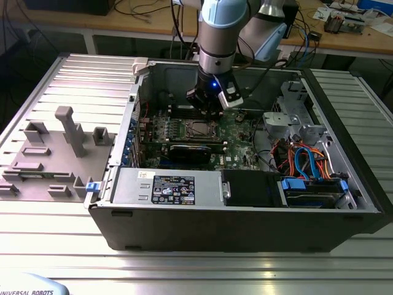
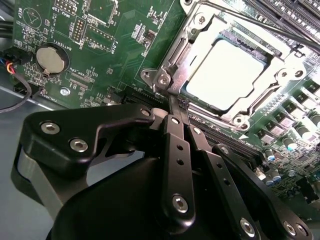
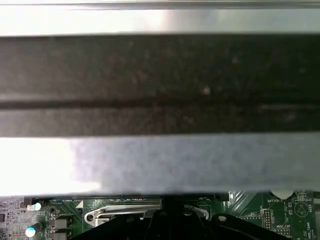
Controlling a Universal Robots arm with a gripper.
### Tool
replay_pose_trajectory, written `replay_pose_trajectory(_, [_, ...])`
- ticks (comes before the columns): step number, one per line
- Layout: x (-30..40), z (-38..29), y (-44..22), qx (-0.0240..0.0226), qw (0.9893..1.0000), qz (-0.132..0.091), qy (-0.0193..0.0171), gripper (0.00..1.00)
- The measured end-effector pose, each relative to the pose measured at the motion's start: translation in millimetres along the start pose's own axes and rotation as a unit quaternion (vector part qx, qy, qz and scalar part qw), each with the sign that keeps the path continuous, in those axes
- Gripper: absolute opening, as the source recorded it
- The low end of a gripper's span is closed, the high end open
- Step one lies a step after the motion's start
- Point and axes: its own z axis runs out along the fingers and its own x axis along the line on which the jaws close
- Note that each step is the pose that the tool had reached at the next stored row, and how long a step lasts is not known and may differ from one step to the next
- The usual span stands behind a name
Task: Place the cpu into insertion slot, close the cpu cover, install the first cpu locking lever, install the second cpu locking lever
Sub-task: 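Install the first cpu locking lever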
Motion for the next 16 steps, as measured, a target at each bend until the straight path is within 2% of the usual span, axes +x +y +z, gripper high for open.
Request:
replay_pose_trajectory(6, [-0.1,3.0,-0.2,-0.0002,1.0000,0.000,0.0000,0.11])
replay_pose_trajectory(10, [-0.1,3.1,-0.3,-0.0020,1.0000,0.000,0.0000,0.11])
replay_pose_trajectory(16, [-0.2,-3.7,0.5,-0.0020,1.0000,0.000,0.0000,0.11])
